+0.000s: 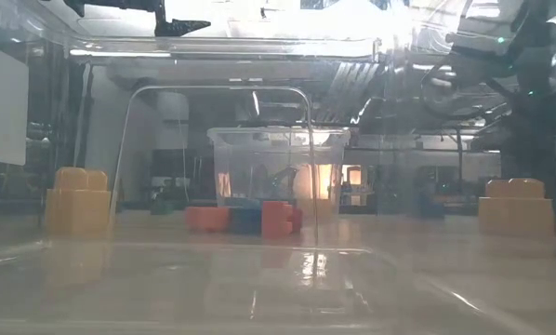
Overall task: Sort blocks by size
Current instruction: Put the large blue game piece into the top transparent bin, then put the small blue game piece into the bottom transparent bin
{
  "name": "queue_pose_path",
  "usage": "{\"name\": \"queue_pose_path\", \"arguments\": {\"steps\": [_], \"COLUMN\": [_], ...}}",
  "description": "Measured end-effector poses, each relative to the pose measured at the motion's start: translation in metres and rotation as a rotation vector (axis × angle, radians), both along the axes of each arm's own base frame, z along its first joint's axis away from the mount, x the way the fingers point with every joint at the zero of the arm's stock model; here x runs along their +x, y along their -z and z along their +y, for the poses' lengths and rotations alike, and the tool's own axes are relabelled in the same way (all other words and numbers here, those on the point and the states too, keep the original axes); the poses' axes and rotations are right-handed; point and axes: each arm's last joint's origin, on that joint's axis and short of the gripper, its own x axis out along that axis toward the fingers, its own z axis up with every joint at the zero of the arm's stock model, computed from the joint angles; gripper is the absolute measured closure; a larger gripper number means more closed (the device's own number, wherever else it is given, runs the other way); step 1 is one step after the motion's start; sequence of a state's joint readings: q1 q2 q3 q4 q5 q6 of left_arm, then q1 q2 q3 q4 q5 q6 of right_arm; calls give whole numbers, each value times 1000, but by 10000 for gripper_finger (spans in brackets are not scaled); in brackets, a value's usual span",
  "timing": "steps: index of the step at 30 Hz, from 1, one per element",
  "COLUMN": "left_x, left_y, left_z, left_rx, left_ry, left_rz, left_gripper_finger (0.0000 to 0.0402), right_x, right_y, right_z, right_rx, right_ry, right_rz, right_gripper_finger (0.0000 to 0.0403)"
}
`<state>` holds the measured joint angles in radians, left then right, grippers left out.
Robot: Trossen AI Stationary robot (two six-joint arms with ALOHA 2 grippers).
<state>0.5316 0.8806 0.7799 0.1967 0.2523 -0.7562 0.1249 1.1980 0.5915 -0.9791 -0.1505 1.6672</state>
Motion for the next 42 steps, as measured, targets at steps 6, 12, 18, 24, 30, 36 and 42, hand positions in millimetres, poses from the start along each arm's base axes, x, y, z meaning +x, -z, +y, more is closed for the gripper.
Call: {"name": "queue_pose_path", "arguments": {"steps": [6, 12, 18, 24, 30, 36, 42], "left_x": [0, 0, 0, 0, 0, 0, 0], "left_y": [1, 2, 2, 2, 2, 2, 2], "left_z": [0, 0, 0, 0, 0, 0, 0], "left_rx": [17, -1, 0, -1, -14, -41, -44], "left_ry": [-4, -2, -2, -2, -1, 2, 2], "left_rz": [18, 18, 18, 17, 13, 5, 5], "left_gripper_finger": [14, 14, 14, 14, 14, 14, 14], "right_x": [2, 10, 19, 58, 122, 157, 162], "right_y": [-4, -54, -134, -175, -171, -145, -142], "right_z": [1, 2, -12, -45, -98, -131, -144], "right_rx": [40, 39, -272, -680, -866, -913, -861], "right_ry": [-56, -139, -103, -105, -206, -274, -320], "right_rz": [-12, -69, -222, -602, -826, -859, -880], "right_gripper_finger": [282, 282, 282, 282, 282, 212, 124]}}
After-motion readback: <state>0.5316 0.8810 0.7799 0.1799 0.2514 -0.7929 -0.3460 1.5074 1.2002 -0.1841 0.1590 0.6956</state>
